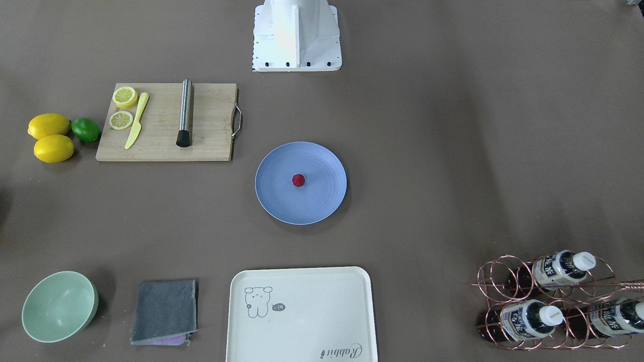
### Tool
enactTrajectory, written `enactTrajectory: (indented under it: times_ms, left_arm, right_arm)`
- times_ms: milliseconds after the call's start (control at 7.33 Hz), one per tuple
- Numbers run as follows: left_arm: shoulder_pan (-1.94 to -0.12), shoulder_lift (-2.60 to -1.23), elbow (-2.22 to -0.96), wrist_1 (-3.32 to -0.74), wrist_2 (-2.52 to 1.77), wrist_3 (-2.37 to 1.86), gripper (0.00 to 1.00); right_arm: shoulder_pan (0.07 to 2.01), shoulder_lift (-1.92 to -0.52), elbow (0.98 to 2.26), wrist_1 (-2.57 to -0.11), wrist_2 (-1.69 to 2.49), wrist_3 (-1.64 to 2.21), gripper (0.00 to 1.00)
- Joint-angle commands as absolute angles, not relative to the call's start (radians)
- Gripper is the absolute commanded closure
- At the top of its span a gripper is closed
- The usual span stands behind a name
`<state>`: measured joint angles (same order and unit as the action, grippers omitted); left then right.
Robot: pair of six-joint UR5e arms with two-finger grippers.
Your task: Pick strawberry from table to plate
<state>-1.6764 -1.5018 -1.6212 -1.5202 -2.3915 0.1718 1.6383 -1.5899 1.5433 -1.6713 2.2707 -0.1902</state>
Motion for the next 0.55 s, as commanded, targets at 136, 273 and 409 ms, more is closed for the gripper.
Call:
enactTrajectory:
  times_ms: [136, 273, 409]
  left_arm:
    - [-1.677, -1.502, -1.621, -1.519, -2.393, 0.172, 0.02]
    - [-1.677, -1.502, -1.620, -1.519, -2.391, 0.172, 0.02]
    - [-1.677, -1.502, -1.620, -1.519, -2.391, 0.172, 0.02]
  right_arm:
    - [1.638, -1.591, 1.545, -1.671, 2.272, -0.190, 0.00]
    - [1.638, -1.591, 1.545, -1.671, 2.272, -0.190, 0.00]
    - [1.638, -1.591, 1.549, -1.669, 2.272, -0.190, 0.00]
